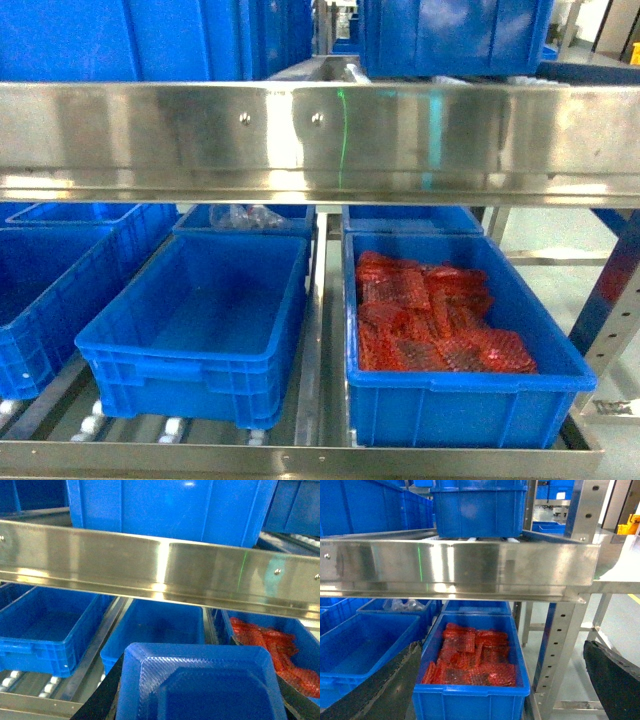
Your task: Pick blue part to blue bin on bottom shelf
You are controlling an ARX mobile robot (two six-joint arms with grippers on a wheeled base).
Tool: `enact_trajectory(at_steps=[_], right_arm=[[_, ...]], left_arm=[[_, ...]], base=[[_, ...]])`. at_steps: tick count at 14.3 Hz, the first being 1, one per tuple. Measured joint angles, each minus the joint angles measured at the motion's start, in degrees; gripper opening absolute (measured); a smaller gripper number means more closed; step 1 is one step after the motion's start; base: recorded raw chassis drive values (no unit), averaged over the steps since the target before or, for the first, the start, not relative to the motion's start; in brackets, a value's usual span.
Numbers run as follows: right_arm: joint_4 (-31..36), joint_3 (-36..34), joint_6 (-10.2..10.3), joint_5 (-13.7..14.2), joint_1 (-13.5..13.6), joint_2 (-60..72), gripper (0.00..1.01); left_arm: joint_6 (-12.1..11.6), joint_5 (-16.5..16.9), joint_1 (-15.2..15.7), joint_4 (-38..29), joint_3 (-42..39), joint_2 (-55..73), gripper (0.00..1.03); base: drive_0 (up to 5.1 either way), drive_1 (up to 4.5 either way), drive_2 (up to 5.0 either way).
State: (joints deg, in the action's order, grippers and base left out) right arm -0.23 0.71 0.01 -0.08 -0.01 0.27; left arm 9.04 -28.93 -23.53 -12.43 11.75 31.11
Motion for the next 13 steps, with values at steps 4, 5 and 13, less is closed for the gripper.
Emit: enact_trajectory(at_steps=[4,5,13], right_arm=[[0.00,0.00,0.07,0.11,0.00,0.00,0.98],[0.04,0.00,0.04,0.09,0.00,0.00,0.98],[-0.07,0.00,0.02,0.09,0.00,0.00,0.98]], left_arm=[[0.02,0.00,0.00,0.07,0.00,0.00,0.44],[0.02,0.02,0.00,0.02,0.00,0.02,0.44],[0.02,0.00,0.00,0.02,0.00,0.00,0.44]], base=[[0.0,0.00,0.0],[0.0,0.00,0.0],[0.0,0.00,0.0]])
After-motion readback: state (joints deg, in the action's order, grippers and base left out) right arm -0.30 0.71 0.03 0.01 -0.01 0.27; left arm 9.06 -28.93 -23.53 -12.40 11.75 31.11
